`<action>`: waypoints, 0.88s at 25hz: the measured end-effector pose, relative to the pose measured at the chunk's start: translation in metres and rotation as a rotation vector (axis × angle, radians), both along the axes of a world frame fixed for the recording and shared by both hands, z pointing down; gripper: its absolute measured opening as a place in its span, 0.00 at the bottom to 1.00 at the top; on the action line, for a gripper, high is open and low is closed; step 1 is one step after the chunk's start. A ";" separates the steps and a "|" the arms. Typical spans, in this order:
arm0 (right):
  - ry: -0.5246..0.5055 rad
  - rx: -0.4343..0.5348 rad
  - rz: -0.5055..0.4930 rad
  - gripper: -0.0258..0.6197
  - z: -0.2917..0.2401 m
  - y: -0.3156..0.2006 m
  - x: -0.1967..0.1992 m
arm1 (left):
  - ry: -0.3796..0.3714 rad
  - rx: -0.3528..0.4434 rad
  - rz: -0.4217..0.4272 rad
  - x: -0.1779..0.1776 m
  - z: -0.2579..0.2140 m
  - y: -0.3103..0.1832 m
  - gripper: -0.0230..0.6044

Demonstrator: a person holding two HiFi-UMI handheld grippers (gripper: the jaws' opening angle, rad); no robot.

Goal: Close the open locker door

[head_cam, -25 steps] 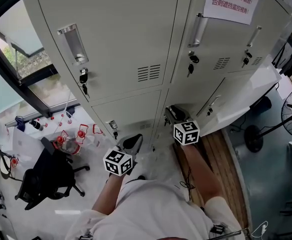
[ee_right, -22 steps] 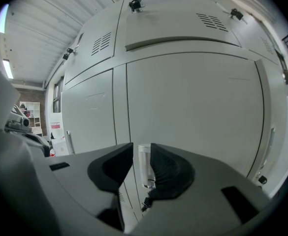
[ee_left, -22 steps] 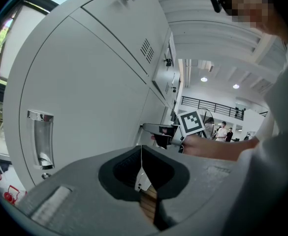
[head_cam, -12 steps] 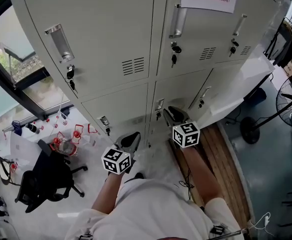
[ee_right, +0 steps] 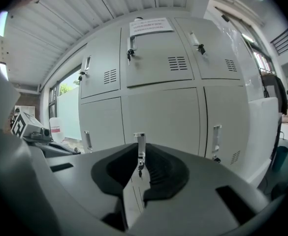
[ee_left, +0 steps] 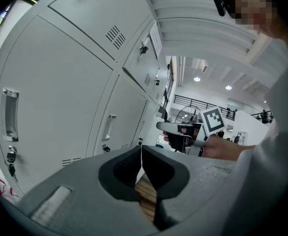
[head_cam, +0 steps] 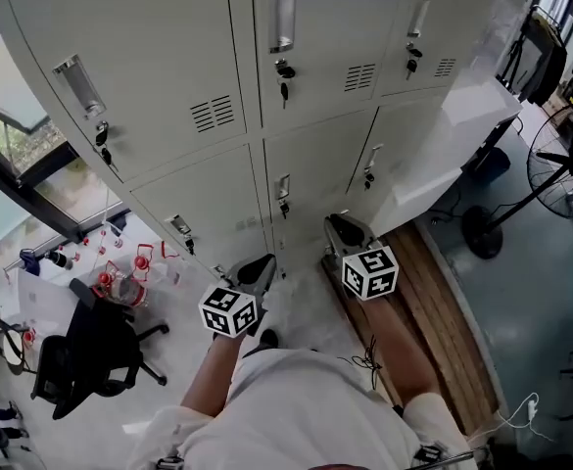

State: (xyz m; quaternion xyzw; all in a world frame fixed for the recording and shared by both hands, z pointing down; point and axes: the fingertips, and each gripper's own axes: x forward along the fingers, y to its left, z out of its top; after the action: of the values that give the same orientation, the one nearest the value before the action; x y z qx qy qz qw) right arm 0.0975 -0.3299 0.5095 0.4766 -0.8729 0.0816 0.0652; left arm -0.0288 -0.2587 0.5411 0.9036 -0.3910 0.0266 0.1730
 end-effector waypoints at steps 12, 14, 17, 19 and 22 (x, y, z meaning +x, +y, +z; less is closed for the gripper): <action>-0.031 0.008 -0.001 0.09 0.001 0.062 0.045 | -0.004 0.032 -0.050 0.032 -0.006 0.041 0.06; -0.044 0.016 -0.003 0.08 0.000 0.068 0.045 | -0.003 0.039 -0.065 0.030 -0.009 0.045 0.06; -0.063 0.017 -0.004 0.07 0.002 0.077 0.041 | -0.006 0.034 -0.079 0.023 -0.007 0.055 0.06; -0.067 0.019 -0.010 0.07 0.002 0.083 0.036 | -0.009 0.032 -0.083 0.017 -0.006 0.060 0.06; -0.068 0.023 -0.015 0.06 0.001 0.090 0.027 | -0.004 0.035 -0.080 0.007 -0.007 0.063 0.06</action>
State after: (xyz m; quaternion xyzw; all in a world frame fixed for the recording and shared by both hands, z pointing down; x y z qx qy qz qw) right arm 0.1245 -0.2402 0.5108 0.4679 -0.8789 0.0871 0.0306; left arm -0.0219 -0.1955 0.5336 0.8901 -0.4277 0.0147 0.1572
